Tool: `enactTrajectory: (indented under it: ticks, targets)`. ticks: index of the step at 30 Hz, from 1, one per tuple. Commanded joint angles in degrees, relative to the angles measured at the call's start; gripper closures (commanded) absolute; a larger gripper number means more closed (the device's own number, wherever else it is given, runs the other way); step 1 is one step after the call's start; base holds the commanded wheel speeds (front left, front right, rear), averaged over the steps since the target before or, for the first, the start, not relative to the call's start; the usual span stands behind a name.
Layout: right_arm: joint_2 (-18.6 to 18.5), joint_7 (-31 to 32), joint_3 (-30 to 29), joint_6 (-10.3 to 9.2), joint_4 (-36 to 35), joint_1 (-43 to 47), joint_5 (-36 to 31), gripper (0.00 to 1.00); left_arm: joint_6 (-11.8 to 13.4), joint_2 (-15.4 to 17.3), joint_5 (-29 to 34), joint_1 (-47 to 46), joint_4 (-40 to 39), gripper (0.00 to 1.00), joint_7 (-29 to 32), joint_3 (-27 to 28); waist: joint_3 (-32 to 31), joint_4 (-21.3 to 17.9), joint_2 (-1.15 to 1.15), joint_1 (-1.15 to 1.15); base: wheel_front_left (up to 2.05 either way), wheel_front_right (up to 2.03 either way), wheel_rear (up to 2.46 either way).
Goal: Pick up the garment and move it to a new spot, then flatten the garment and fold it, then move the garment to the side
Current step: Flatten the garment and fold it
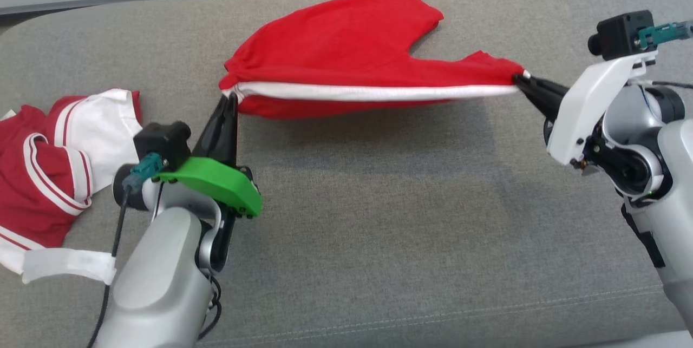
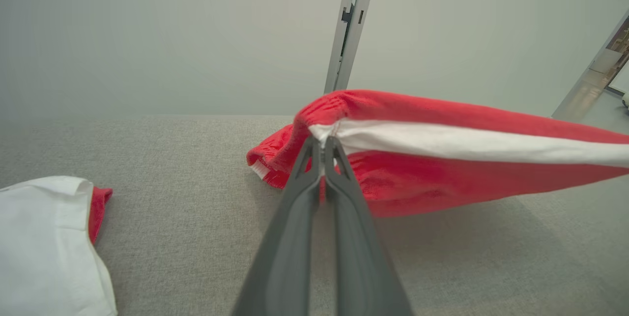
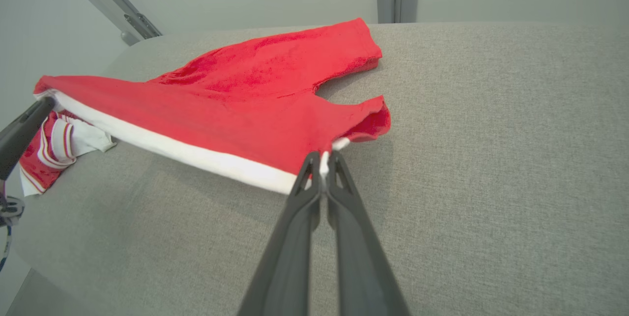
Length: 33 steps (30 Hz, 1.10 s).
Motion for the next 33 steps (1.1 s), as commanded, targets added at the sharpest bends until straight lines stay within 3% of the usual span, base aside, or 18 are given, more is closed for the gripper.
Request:
enactTrajectory:
  ticks: [1, 6, 9, 16, 27, 33]
  targets:
    - [-0.4, 0.8, -0.1, 0.00, -0.7, 1.4, 0.5, 1.00, 0.2, 0.4, -0.4, 1.5, -0.2, 1.00, 0.3, -0.1, -2.5, 0.2, 0.00, 0.01, 0.00, 0.00, 0.00]
    - [-2.0, 7.8, -1.6, 0.00, -6.4, 7.7, 1.6, 1.00, 1.1, 1.9, 0.8, 6.9, -2.5, 1.00, 3.3, -2.4, -4.1, 0.0, 0.00, 0.01, 0.00, 0.00, 0.00]
    - [-2.6, 11.1, -2.9, 0.00, -10.1, 11.3, 2.3, 1.00, 3.0, 3.8, 3.8, 9.0, -3.6, 1.00, 6.0, -4.9, -4.7, 0.0, 0.00, 0.01, 0.00, 0.00, 0.00]
    - [-3.1, 16.5, -7.0, 0.00, -16.3, 19.9, 2.8, 1.00, 5.3, 8.4, 7.5, 13.2, -8.9, 1.00, 16.7, -9.4, -5.7, 0.4, 0.00, 0.01, 0.00, 0.00, 0.00]
    - [-1.0, 23.9, -11.7, 0.00, -23.4, 29.1, 4.1, 1.00, 5.8, 13.9, 5.3, 20.4, -24.8, 1.00, 32.3, -12.4, -5.6, 1.5, 0.00, 0.01, 0.00, 0.00, 0.00]
    - [0.1, 28.7, -14.4, 0.00, -28.6, 33.8, 5.5, 1.00, 8.9, 17.2, 6.7, 23.5, -34.1, 1.00, 39.6, -13.3, -4.4, 2.2, 0.00, 0.01, 0.00, 0.00, 0.00]
